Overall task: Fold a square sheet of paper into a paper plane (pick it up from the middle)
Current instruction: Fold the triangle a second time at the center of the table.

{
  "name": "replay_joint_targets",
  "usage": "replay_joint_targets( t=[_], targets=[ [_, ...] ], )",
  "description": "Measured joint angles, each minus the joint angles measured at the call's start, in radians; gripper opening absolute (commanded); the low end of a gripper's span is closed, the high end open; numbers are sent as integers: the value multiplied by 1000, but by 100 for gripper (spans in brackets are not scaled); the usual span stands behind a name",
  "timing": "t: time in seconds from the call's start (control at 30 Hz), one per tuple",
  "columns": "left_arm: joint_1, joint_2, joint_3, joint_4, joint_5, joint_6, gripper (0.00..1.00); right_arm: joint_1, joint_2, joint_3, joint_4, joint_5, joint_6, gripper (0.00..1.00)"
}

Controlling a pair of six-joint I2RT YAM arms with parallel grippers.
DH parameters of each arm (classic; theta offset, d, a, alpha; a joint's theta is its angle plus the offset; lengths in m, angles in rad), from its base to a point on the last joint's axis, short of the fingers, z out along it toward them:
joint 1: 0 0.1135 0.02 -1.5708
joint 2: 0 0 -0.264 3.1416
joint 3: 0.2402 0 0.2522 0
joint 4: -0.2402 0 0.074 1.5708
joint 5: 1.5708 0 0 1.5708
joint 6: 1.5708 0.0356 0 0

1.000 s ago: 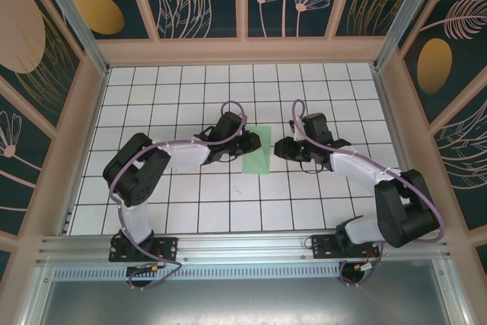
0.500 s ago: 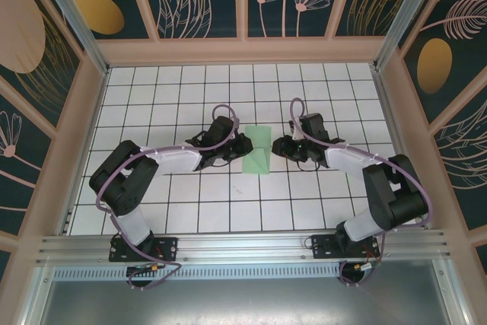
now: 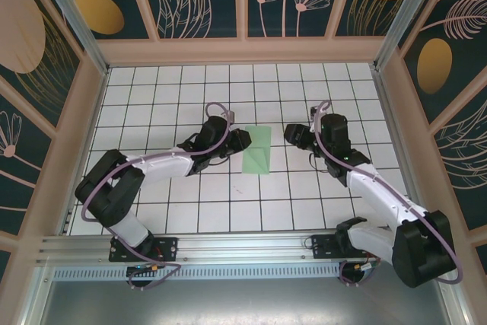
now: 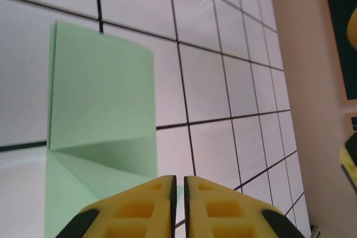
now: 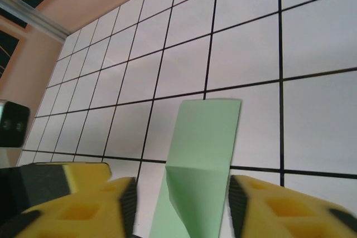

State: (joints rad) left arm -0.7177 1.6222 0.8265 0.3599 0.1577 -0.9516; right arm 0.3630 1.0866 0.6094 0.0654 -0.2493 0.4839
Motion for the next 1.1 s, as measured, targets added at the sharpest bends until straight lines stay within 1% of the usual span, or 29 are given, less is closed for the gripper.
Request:
replay_joint_targets(
  t=[0.03,0.07,0.1,0.13,0.17,0.2,0.23,0.27,0.3,0.33,0.37,0.43,0.53,0.63,0.7,0.8,0.83,0.93,1.03,1.1],
  targets=[
    [0,-21,-5,4,-18,13,26,-11,-1,-4,3,2,3,58],
    [0,-44,-14,7,-39,24,27,-21,0,-10,5,2,5,52],
    [0,-63,-21,10,-58,31,29,-31,1,-16,9,-1,13,49],
    [0,-87,-31,11,-81,48,37,-43,7,-25,18,-14,19,48],
    [0,-108,-39,10,-106,63,47,-55,15,-35,31,-31,26,44],
    [0,-124,-45,11,-125,69,50,-65,26,-41,39,-48,30,40],
    [0,-144,-54,11,-151,83,54,-73,41,-46,47,-69,34,32],
    [0,-162,-65,12,-176,94,62,-78,61,-48,53,-98,33,23],
    [2,-180,-76,11,-199,103,74,-78,80,-48,59,-122,34,19],
    [3,-198,-88,12,-224,112,88,-74,98,-47,61,-149,35,16],
    [5,-217,-103,13,-250,122,98,-61,114,-45,58,-171,30,16],
    [6,-248,-131,21,-289,133,99,-17,135,-34,46,-196,18,16],
    [11,-288,-185,57,-330,138,99,91,166,10,24,-224,-17,16],
    [13,-312,-251,115,-342,136,99,173,219,66,13,-250,-47,16],
    [16,-315,-286,156,-335,132,99,201,265,95,8,-257,-61,16],
    [16,-310,-303,186,-303,129,99,214,352,139,-16,-258,-81,15],
    [17,-302,-303,203,-283,129,97,214,388,154,-23,-251,-86,13],
    [17,-264,-286,220,-216,131,89,212,475,188,-47,-222,-93,13],
    [17,-187,-227,203,-140,138,78,204,545,208,-56,-198,-93,13],
    [17,-130,-174,175,-97,140,73,193,578,211,-56,-188,-93,13]
  ],
)
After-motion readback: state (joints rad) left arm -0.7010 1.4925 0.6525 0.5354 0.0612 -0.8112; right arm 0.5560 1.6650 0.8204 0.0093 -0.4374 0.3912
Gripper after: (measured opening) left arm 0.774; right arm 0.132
